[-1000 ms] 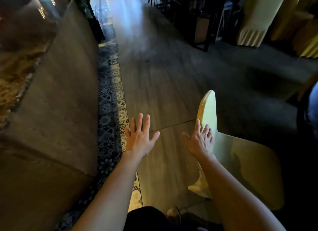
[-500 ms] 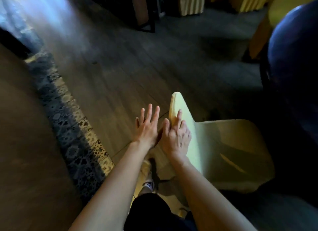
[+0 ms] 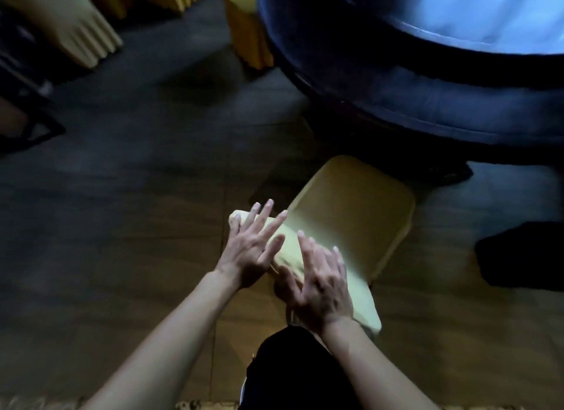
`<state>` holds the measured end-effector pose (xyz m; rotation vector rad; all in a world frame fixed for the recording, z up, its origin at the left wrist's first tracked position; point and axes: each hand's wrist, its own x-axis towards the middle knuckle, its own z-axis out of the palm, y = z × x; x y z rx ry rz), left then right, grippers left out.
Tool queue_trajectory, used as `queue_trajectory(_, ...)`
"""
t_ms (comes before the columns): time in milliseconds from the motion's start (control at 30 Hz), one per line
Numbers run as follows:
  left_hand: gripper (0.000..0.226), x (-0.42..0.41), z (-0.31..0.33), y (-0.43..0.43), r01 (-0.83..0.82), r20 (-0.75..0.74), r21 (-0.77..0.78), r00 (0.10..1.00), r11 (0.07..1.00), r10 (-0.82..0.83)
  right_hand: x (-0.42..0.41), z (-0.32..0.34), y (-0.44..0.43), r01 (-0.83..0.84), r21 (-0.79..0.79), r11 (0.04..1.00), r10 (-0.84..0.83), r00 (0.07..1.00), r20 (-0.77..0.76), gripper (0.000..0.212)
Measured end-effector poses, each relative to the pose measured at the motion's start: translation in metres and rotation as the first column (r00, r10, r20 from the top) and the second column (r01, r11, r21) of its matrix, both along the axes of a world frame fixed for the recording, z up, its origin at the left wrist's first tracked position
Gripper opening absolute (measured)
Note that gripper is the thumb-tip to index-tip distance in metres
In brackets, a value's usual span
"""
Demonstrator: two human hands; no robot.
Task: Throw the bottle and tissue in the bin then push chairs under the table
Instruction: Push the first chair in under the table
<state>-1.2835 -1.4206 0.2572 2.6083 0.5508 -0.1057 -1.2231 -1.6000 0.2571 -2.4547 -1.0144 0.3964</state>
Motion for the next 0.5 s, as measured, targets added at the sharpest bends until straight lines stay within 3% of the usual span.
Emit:
queue_trajectory(167, 0.073, 0.010, -0.003, 0.006, 0.048, 0.060, 0.020, 0.997, 0.999, -0.049, -0.005, 0.004, 0.002, 0.110, -0.065, 0.992, -0.104, 0.990, 0.090, 0.080)
queue_trajectory(333, 0.085, 0.011, 0.000, 0.002, 0.011, 0.115, -0.040, 0.993, 0.999, -0.006, -0.009, 0.001, 0.000, 0.192, -0.064, 0.979, -0.180, 0.970, 0.166, 0.077)
queue_trajectory(500, 0.086, 0.001, -0.004, -0.002, 0.097, 0.112, -0.003, 0.989, 0.995, -0.096, -0.029, 0.002, -0.008, 0.378, -0.042, 0.925, -0.370, 0.919, 0.134, 0.079)
